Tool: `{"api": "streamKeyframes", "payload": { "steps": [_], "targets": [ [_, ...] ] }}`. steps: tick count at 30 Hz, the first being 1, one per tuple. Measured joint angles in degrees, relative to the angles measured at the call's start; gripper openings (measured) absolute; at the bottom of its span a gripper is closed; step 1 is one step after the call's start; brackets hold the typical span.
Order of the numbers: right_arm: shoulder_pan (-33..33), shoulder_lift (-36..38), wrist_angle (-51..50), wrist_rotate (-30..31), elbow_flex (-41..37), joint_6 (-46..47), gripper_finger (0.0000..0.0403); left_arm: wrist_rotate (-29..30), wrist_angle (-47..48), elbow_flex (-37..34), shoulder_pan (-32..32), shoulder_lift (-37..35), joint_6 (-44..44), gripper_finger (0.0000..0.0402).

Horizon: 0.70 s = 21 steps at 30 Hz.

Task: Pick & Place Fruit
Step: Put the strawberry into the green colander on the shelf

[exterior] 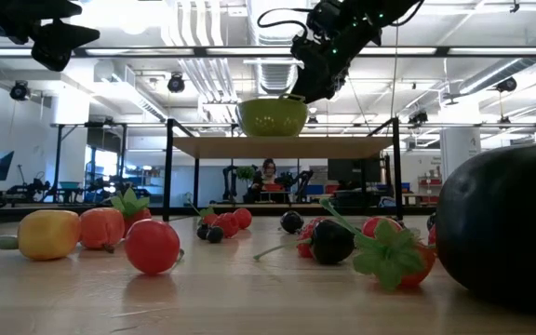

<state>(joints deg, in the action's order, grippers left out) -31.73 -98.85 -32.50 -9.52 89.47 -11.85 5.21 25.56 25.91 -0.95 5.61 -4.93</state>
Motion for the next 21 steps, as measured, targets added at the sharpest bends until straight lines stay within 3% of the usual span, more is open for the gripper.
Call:
{"api": "streamKeyframes", "payload": {
  "steps": [7, 21],
  "targets": [
    [-0.07, 0.00, -0.25, 0.02, -0.13, 2.63, 0.0150, -0.01, 0.00, 0.00, -0.01, 0.00, 0.00, 0.0241],
    [-0.07, 0.00, -1.02, 0.14, 0.08, 3.48, 0.0199, -0.02, 0.00, 0.00, -0.02, 0.00, 0.00, 0.0241]
  ]
}}
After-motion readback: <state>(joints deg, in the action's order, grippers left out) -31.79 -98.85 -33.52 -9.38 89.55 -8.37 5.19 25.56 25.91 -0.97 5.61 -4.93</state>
